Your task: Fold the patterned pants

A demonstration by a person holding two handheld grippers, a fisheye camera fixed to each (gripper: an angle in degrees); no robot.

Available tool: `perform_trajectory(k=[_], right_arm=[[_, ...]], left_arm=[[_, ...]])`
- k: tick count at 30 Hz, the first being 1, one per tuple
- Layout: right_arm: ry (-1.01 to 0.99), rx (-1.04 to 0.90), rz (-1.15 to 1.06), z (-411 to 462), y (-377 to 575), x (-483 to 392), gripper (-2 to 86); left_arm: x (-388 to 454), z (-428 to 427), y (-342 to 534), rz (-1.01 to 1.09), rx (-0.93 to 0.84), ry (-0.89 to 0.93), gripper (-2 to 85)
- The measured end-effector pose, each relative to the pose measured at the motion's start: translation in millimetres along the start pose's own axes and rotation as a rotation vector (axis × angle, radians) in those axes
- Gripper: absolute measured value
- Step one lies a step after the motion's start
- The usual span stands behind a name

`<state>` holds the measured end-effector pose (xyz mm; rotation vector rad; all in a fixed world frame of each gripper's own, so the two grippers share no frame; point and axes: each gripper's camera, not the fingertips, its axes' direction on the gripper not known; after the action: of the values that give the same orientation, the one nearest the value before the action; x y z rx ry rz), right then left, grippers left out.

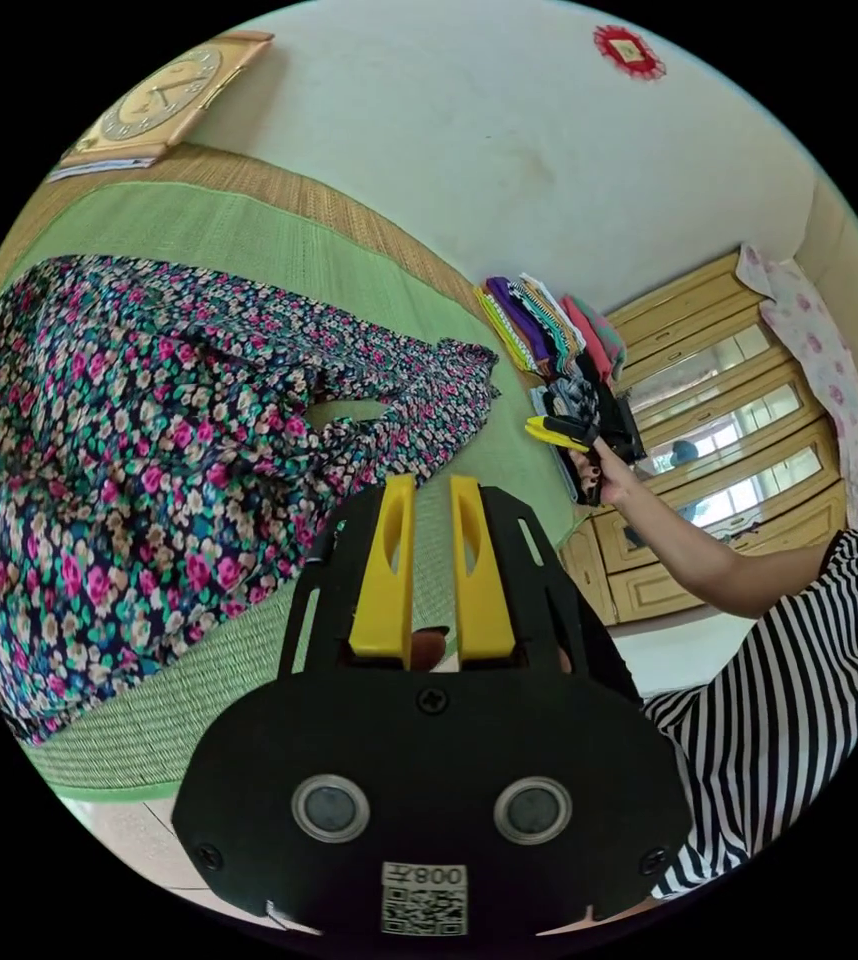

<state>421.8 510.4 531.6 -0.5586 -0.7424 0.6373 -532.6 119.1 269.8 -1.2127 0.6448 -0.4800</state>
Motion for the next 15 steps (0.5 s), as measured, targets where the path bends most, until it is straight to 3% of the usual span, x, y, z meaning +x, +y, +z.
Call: perform_trajectory(k=[15], right_arm=[[-0.02, -0.007, 0.02, -30.8, 44.3, 43.4, 7.0]], left_arm=[[47.9, 78.1, -32.7, 0.08, -0.117, -0.214, 7.6]])
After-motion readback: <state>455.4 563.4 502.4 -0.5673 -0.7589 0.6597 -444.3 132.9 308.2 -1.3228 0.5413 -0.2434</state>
